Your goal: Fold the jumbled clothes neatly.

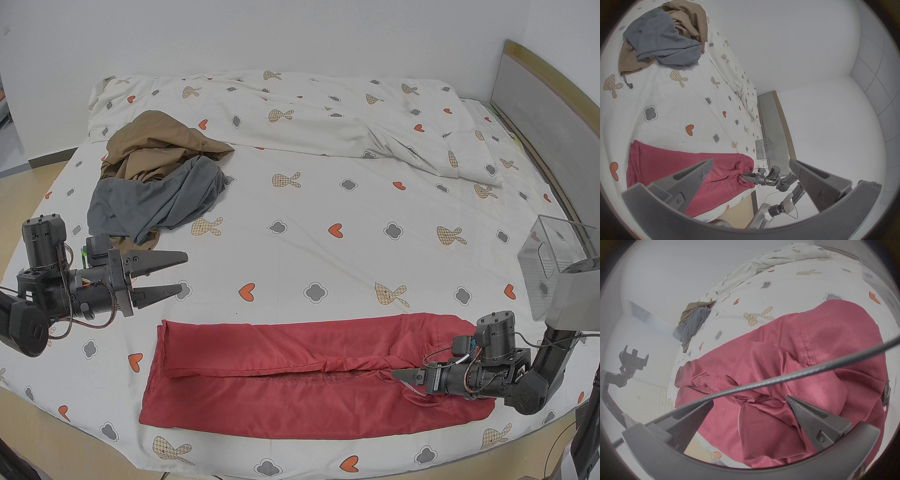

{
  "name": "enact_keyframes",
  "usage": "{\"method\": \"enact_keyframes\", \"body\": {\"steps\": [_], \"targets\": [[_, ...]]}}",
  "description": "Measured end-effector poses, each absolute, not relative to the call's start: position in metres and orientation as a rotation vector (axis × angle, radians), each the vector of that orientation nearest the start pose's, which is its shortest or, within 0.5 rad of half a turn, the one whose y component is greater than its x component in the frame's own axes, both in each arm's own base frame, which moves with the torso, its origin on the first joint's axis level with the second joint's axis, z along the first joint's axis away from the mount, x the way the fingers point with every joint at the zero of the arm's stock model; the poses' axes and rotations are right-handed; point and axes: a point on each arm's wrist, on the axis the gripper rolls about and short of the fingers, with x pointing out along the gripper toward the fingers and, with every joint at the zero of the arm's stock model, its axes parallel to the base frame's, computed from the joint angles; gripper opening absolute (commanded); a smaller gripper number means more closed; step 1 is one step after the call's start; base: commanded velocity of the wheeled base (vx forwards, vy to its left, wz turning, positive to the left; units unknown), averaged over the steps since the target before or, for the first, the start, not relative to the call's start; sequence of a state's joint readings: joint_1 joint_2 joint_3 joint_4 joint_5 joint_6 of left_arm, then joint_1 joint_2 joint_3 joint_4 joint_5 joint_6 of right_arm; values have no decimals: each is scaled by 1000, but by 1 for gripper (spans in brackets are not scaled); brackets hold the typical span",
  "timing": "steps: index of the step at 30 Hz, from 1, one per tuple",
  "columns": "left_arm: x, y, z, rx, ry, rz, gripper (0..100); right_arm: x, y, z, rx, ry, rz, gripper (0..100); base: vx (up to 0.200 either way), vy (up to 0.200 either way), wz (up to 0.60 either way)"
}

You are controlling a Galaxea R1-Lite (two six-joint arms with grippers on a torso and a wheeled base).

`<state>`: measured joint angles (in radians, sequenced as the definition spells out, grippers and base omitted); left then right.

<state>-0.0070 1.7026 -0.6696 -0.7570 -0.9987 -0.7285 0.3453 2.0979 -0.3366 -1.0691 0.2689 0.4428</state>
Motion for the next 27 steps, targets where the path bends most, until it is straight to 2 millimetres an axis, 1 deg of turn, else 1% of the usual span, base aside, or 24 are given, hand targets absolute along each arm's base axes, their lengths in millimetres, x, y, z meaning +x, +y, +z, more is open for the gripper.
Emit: {"method": "enact_keyframes", "body": {"steps": [2, 5, 7, 8, 9, 11, 14, 16, 19, 22, 27], "targets": [[284, -22, 158, -787, 615, -872, 100, 250, 97, 13, 387, 812, 427, 100, 0, 0, 0], [288, -24, 150, -778, 633, -874, 100, 245, 95, 26, 398, 781, 433, 100, 0, 0, 0], [291, -26, 143, -778, 654, -875, 100, 240, 93, 38, 409, 758, 436, 100, 0, 0, 0], [293, -27, 140, -780, 660, -873, 100, 239, 92, 41, 412, 755, 436, 100, 0, 0, 0], [296, -28, 134, -783, 677, -870, 100, 234, 90, 50, 417, 750, 434, 100, 0, 0, 0], [299, -29, 129, -788, 693, -867, 100, 230, 88, 57, 421, 745, 434, 100, 0, 0, 0], [308, -28, 115, -798, 725, -850, 100, 223, 83, 74, 432, 719, 435, 100, 0, 0, 0], [314, -23, 104, -787, 730, -834, 100, 219, 79, 86, 440, 682, 436, 100, 0, 0, 0], [323, -8, 89, -742, 708, -795, 100, 217, 72, 98, 453, 635, 428, 100, 0, 0, 0], [330, 10, 73, -722, 700, -724, 100, 216, 65, 104, 467, 608, 419, 100, 0, 0, 0], [334, 28, 54, -660, 699, -559, 100, 215, 56, 109, 483, 582, 405, 100, 0, 0, 0]]}}
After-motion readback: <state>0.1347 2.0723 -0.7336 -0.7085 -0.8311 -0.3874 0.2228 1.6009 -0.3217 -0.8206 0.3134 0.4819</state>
